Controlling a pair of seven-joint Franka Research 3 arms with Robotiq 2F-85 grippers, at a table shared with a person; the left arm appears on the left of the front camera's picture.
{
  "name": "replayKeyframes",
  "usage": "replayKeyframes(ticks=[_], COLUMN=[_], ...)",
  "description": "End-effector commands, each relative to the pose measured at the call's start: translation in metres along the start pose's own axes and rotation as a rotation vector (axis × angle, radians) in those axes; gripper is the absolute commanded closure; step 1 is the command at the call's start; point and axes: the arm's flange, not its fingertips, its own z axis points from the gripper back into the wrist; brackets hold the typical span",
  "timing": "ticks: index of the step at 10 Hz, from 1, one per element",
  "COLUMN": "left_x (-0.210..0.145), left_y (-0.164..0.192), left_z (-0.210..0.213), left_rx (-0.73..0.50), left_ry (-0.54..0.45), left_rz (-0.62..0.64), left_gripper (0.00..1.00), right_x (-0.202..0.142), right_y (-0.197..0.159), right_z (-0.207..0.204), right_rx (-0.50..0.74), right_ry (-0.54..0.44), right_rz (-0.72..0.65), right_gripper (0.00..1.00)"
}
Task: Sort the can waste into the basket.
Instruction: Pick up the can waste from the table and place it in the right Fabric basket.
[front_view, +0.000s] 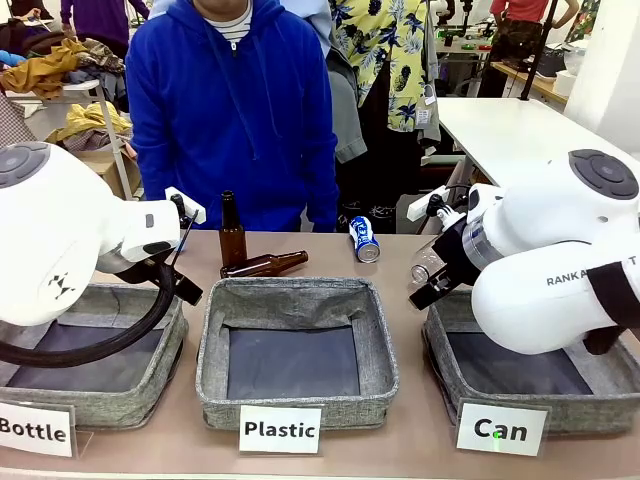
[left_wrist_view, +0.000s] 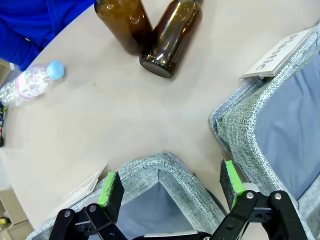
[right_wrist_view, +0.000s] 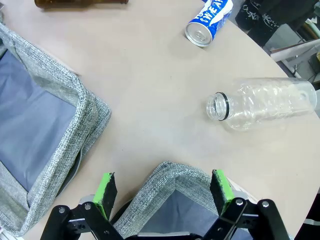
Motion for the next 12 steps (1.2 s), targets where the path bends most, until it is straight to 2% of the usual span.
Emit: replayKeyframes(ticks=[1,2,3,4,5,7,8,9,10,11,12], left_x=[0.000,0.003,0.000,-0.001,-0.013,-0.054,-0.082,-0.108,-0.148,-0.187,-0.230], left_y=[0.000,-0.001,-0.001,-0.005,0.002,0.039,0.067,0.108,0.152,0.179,0.200], left_z=[0.000,0.035,0.073,0.109,0.138,0.172,0.182,0.181,0.176,0.170,0.163], left_rx=[0.000,-0.079,-0.162,-0.242,-0.273,-0.417,-0.468,-0.454,-0.533,-0.498,-0.457], left_ry=[0.000,-0.059,-0.131,-0.155,-0.167,-0.265,-0.325,-0.378,-0.470,-0.544,-0.584], left_rz=[0.000,0.005,0.010,0.064,0.081,0.107,0.143,0.251,0.351,0.520,0.684], left_gripper=[0.00,0.00,0.00,0.00,0.00,0.00,0.00,0.00,0.00,0.00,0.00], right_x=[0.008,0.014,0.018,0.020,0.013,-0.023,-0.049,-0.077,-0.111,-0.138,-0.161], right_y=[0.005,0.007,0.004,-0.002,-0.017,-0.064,-0.093,-0.122,-0.151,-0.171,-0.187], right_z=[0.020,0.048,0.079,0.108,0.137,0.171,0.183,0.190,0.191,0.195,0.198], right_rx=[0.025,0.127,0.237,0.320,0.471,0.625,0.653,0.678,0.668,0.687,0.646], right_ry=[-0.016,-0.070,-0.090,-0.106,-0.034,-0.046,-0.100,-0.169,-0.289,-0.338,-0.397], right_rz=[0.040,0.013,-0.070,-0.238,-0.349,-0.466,-0.511,-0.583,-0.628,-0.724,-0.846], right_gripper=[0.00,0.00,0.00,0.00,0.00,0.00,0.00,0.00,0.00,0.00,0.00])
